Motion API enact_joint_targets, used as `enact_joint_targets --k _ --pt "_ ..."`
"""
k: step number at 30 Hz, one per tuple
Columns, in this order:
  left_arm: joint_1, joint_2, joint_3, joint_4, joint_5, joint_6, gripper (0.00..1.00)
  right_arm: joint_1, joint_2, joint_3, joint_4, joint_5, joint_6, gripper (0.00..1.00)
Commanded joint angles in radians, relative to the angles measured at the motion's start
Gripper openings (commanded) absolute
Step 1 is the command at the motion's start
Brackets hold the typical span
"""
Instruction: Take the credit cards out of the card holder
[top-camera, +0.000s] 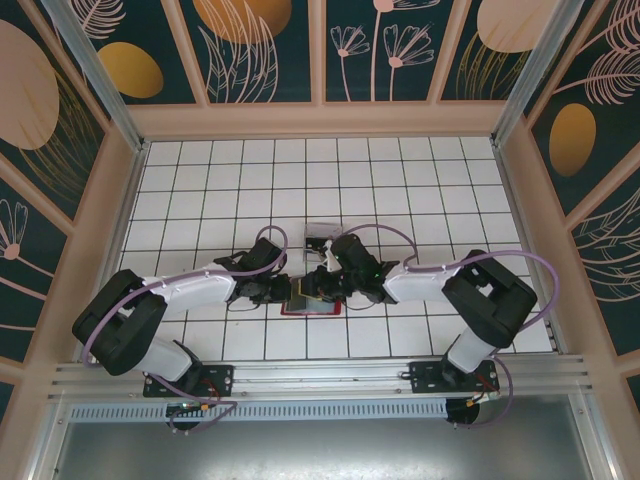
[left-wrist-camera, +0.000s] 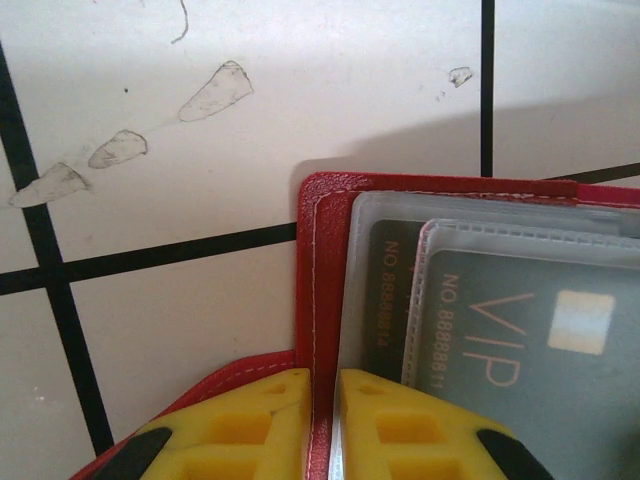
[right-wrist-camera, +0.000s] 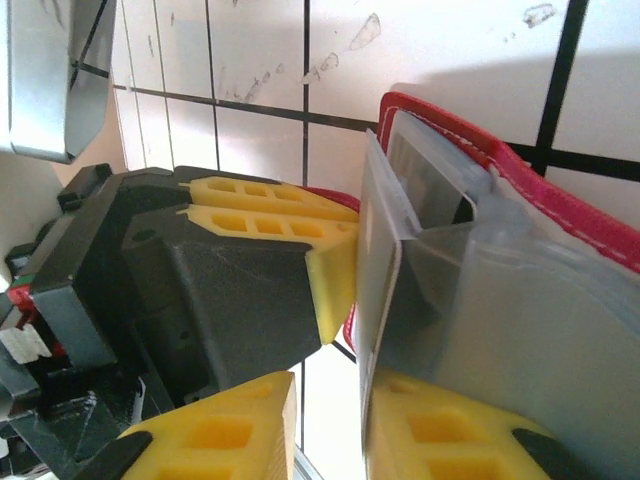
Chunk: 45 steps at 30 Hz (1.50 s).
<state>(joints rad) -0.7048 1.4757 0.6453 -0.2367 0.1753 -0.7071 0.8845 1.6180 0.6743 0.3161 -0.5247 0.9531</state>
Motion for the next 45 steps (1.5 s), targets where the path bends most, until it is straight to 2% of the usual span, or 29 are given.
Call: enact_joint_targets --k 1,7,35,45 --pt "0.000 0.063 -0.026 -0.051 -0.002 -0.001 0.17 -0.002 -0.037 -0.012 0.046 -0.025 0.002 0.21" --pt "0.000 0.066 -0.027 -0.050 -0.001 0.000 0.17 -0.002 -0.032 -0.016 0.026 -0.013 -0.003 0.16" --pt "0.000 0.080 -0.010 -0.060 -0.001 0.005 0.17 -0.013 -0.115 -0.039 -0.041 0.006 -0.015 0.14" --pt "0.000 0.081 -0.006 -0.062 0.000 0.007 0.17 -0.015 -0.134 -0.048 -0.072 0.025 -0.024 0.07"
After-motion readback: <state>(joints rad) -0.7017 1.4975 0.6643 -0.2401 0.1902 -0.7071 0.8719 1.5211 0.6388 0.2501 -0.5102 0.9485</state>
